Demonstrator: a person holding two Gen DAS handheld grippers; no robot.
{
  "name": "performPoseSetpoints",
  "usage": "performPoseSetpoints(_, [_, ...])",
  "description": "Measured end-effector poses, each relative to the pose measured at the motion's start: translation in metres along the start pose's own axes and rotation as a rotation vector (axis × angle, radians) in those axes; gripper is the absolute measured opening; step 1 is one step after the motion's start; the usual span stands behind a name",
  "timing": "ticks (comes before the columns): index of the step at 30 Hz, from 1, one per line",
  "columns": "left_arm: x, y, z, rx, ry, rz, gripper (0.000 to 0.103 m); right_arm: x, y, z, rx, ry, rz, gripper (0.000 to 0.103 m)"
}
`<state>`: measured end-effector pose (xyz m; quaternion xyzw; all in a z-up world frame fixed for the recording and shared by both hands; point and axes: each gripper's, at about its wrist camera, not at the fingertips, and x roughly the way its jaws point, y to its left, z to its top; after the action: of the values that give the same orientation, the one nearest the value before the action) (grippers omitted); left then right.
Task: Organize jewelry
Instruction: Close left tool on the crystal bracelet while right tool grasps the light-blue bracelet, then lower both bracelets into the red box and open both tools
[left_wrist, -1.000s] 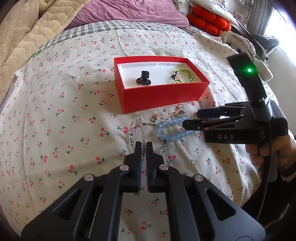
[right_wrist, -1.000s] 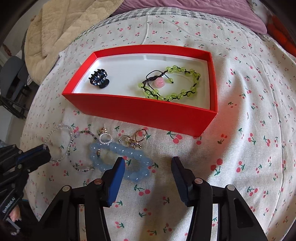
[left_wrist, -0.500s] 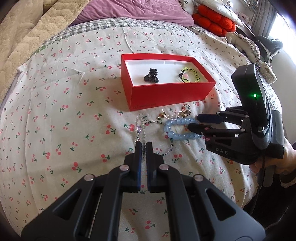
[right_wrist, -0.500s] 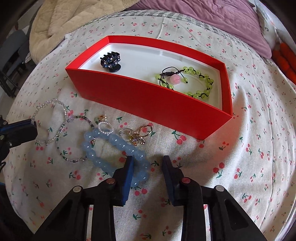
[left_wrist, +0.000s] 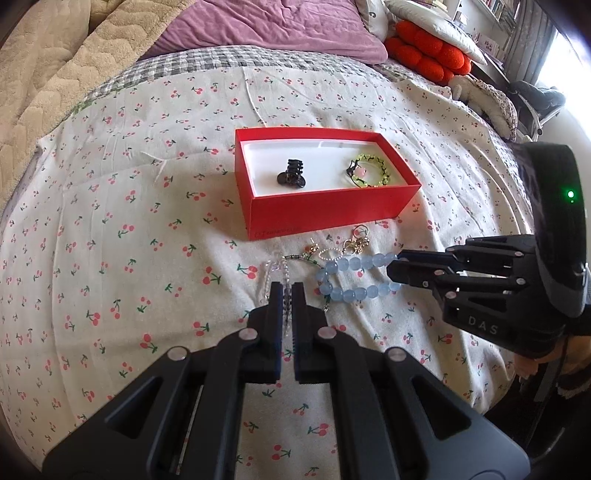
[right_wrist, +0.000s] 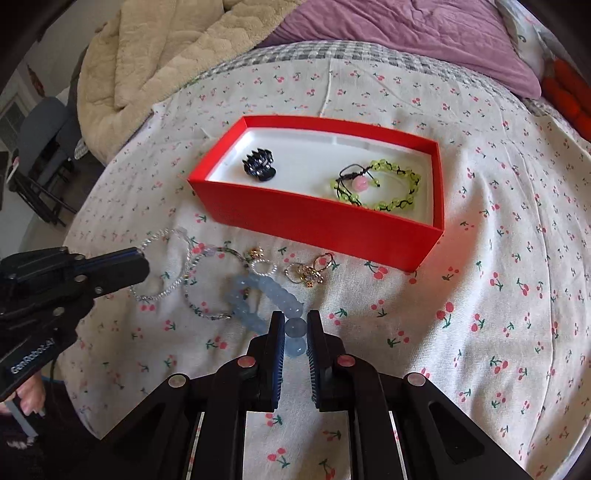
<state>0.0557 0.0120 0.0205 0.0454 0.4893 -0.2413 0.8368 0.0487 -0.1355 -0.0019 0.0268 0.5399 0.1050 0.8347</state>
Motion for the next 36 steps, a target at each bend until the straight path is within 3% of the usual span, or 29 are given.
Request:
performPoseSetpoints(16, [-0.029, -0.016, 0.047, -0.061, -0.111, -0.072, 0.005, -0.090, -0.027, 0.037, 0.129, -0.215, 0.093, 0.012])
performPoseSetpoints(30, [0.042, -0.036, 0.104, -0.140, -0.071, -0.254, 0.005, -0.074, -0.063, 0.075, 0.213, -0.240, 0.055, 0.012])
performPoseSetpoints(33, [0.061, -0.024, 0.103, -0.189, -0.032, -0.233, 0.005, -0.063, -0.065, 0.080, 0.208, -0.227, 0.061, 0.012])
performPoseSetpoints(36, [0.075, -0.012, 0.099, -0.198, 0.005, -0.155, 0.005, -0.052, -0.064, 0.085, 0.202, -0.211, 0.067, 0.012])
